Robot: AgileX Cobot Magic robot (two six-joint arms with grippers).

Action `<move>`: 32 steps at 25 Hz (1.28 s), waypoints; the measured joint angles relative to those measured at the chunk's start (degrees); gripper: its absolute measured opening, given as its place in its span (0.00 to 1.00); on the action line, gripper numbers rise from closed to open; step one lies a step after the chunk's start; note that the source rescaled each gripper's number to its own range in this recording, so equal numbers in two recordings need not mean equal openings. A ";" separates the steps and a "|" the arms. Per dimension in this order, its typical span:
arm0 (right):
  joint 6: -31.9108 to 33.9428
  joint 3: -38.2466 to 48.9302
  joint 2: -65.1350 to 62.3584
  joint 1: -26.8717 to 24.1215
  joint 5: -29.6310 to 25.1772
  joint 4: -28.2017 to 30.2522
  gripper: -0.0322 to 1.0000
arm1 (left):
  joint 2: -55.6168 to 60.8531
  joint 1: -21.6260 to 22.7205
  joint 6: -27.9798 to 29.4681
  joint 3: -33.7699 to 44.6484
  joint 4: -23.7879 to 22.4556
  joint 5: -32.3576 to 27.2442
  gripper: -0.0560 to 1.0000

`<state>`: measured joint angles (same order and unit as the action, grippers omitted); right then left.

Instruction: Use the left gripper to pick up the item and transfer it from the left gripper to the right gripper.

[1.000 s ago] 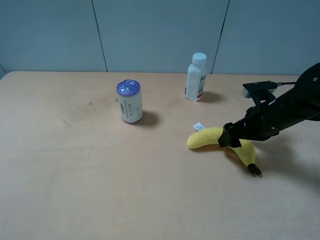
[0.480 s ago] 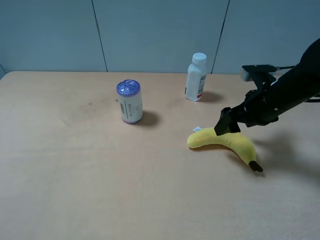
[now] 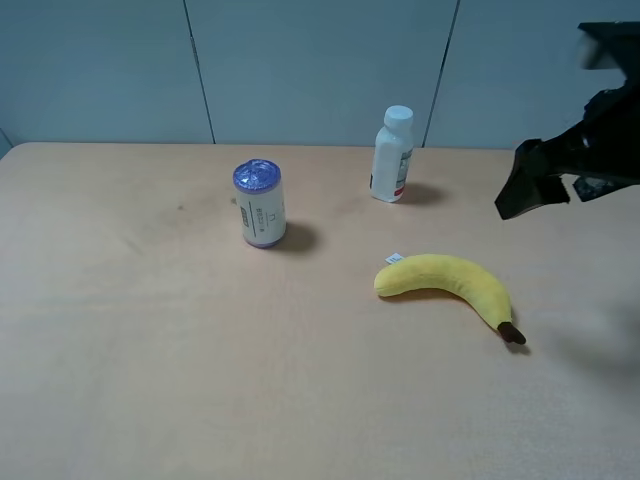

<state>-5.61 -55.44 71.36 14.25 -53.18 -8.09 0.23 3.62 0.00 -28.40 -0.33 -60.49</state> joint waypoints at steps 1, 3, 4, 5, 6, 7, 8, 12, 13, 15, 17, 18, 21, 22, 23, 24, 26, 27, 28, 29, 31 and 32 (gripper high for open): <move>0.74 -0.06 -1.95 0.00 -1.68 0.17 1.00 | 0.00 0.00 0.00 0.00 0.00 0.00 0.98; 1.82 -0.06 -5.80 0.00 -5.79 0.37 1.00 | 0.00 0.00 0.00 0.00 0.00 0.00 0.98; 2.41 -0.06 -7.38 0.00 -7.38 0.44 1.00 | 0.00 0.00 0.00 0.00 0.00 0.00 0.98; 2.90 -0.06 -9.31 0.00 -9.29 0.49 1.00 | 0.00 0.00 0.00 0.00 0.00 0.00 0.98; 3.55 -0.06 -11.23 0.00 -11.13 0.49 1.00 | 0.00 0.00 0.00 0.00 0.00 0.00 0.98; 4.09 -0.01 -12.88 0.00 -12.93 0.49 1.00 | 0.00 0.00 0.00 0.00 0.00 0.00 0.98; 4.51 0.25 -14.87 0.00 -14.19 0.49 1.00 | 0.00 0.00 0.00 0.00 0.00 0.00 0.98; 6.00 4.21 -23.29 0.00 -15.93 0.96 1.00 | 0.00 0.00 0.00 0.00 0.00 0.00 0.98; 6.13 5.87 -25.71 0.00 -15.98 1.31 1.00 | 0.00 0.00 0.00 0.00 0.00 0.00 0.98; 6.25 9.27 -30.43 0.00 -16.04 2.33 1.00 | 0.00 0.00 0.00 0.00 0.00 0.00 0.98; 6.34 13.26 -36.16 0.00 -15.66 3.42 1.00 | 0.00 0.00 0.00 0.00 0.00 0.00 0.98; 6.38 15.04 -39.22 0.00 -14.73 3.93 1.00 | 0.00 0.00 0.00 0.00 0.00 0.00 0.98; 6.38 20.60 -47.72 0.00 -11.26 5.08 1.00 | 0.00 0.00 0.00 0.00 0.00 0.00 0.98; 6.38 22.14 -50.71 0.00 -10.46 5.20 1.00 | 0.00 0.00 0.00 0.00 0.00 0.00 0.98; 6.40 23.50 -53.51 0.00 -9.79 5.32 1.00 | 0.00 0.00 0.00 0.00 0.00 0.00 0.98; 6.40 24.60 -56.10 0.00 -9.23 5.45 1.00 | 0.00 0.00 0.00 0.00 0.00 0.00 0.98; 6.46 25.44 -60.25 0.00 -7.96 5.89 1.00 | 0.00 0.00 0.00 0.00 0.00 0.00 0.98; 6.58 25.51 -62.23 0.00 -7.18 6.23 1.00 | 0.00 0.00 0.00 0.00 0.00 0.00 0.98; 6.58 25.58 -64.01 0.00 -6.82 6.71 1.00 | 0.00 0.00 0.00 0.00 0.00 0.00 0.98; 6.58 25.80 -65.39 0.00 -6.87 7.34 1.00 | 0.00 0.00 0.00 0.00 0.00 0.00 0.98; 6.58 26.68 -68.44 0.00 -6.21 8.09 1.00 | 0.00 0.00 0.00 0.00 0.00 0.00 0.98; 6.58 26.86 -69.49 0.00 -5.99 8.09 1.00 | 0.00 0.00 0.00 0.00 0.00 0.00 0.98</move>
<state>0.97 -28.57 1.87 14.25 -59.17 0.00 0.23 3.62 0.00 -28.40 -0.33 -60.49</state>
